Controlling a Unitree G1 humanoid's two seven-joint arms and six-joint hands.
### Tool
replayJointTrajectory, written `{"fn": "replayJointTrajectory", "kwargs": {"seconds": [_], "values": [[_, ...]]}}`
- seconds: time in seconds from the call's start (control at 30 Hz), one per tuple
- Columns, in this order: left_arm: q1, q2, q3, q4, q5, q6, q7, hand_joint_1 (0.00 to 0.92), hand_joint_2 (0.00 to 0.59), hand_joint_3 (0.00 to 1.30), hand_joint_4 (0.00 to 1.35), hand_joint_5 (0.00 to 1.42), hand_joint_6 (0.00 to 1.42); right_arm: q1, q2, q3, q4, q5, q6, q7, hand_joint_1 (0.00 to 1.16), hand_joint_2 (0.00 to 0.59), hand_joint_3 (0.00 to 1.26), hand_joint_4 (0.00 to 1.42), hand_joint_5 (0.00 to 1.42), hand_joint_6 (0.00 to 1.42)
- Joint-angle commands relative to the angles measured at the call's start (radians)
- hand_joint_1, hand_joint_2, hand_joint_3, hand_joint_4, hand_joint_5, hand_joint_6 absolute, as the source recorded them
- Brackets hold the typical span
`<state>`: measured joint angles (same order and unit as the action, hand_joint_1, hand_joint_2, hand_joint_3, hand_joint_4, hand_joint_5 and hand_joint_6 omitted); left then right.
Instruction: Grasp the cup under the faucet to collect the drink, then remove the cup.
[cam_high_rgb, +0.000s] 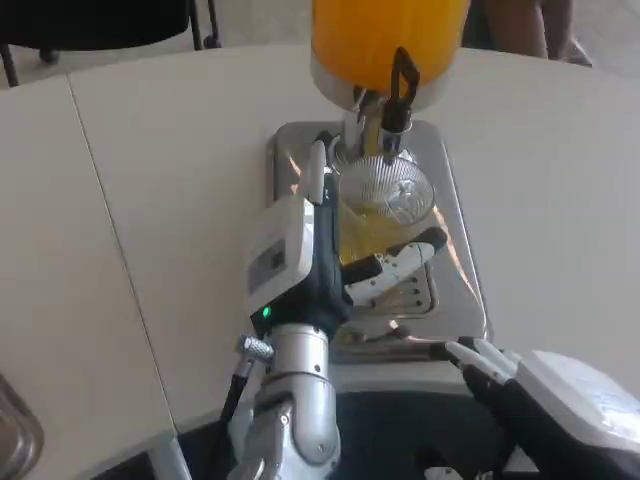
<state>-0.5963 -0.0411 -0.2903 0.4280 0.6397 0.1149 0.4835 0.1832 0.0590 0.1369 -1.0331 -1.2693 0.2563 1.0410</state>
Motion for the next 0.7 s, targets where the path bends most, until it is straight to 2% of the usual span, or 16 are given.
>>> {"fn": "replayJointTrajectory", "kwargs": {"seconds": [0.03,0.47,0.6,0.7], "values": [[-0.022,-0.018,-0.001,0.043,-0.009,0.024,0.008,0.434,0.058,0.00,0.00,0.32,0.58,-0.013,0.039,0.006,-0.014,-0.010,0.022,0.018,0.58,0.452,0.08,0.00,0.00,0.00],[-0.071,-0.030,-0.007,0.081,-0.011,0.064,0.013,0.407,0.059,0.00,0.00,0.36,0.64,-0.023,0.028,0.020,-0.010,-0.018,0.053,0.022,0.59,0.457,0.08,0.00,0.00,0.00],[-0.069,-0.033,-0.027,0.080,0.007,0.081,0.014,0.407,0.059,0.00,0.01,0.46,0.85,-0.022,0.026,0.017,-0.012,-0.017,0.058,0.016,0.60,0.459,0.08,0.00,0.00,0.00],[-0.064,-0.036,-0.037,0.079,0.011,0.082,0.026,0.403,0.066,0.04,0.08,0.53,0.98,-0.019,0.029,0.013,-0.014,-0.016,0.058,0.013,0.60,0.460,0.09,0.00,0.00,0.00]]}}
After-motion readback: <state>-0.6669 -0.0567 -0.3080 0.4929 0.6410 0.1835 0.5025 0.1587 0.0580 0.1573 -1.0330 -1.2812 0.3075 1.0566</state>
